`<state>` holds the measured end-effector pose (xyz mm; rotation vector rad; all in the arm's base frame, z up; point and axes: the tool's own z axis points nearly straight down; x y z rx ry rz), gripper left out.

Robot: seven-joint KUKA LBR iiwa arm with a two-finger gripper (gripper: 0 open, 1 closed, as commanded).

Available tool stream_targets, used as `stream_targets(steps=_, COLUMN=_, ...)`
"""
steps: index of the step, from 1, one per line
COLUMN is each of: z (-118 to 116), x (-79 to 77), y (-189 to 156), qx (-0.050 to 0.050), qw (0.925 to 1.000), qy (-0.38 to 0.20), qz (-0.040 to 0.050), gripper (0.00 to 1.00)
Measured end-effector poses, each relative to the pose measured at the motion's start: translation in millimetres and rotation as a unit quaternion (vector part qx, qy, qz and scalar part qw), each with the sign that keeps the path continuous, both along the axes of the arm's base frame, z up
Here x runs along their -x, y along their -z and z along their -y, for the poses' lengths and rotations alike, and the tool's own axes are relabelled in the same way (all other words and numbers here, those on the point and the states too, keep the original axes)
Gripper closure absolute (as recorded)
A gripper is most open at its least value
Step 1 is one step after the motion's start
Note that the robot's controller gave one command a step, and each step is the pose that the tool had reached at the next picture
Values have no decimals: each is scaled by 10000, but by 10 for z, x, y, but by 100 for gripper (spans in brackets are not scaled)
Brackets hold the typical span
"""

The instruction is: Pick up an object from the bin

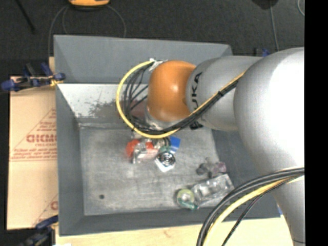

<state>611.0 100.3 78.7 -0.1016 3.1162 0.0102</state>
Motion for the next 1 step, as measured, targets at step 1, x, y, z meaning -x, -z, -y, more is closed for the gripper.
stream_targets(steps=1, z=-10, x=-115, y=-1363, qx=45, qw=9997, qy=-232, qz=-51, gripper=100)
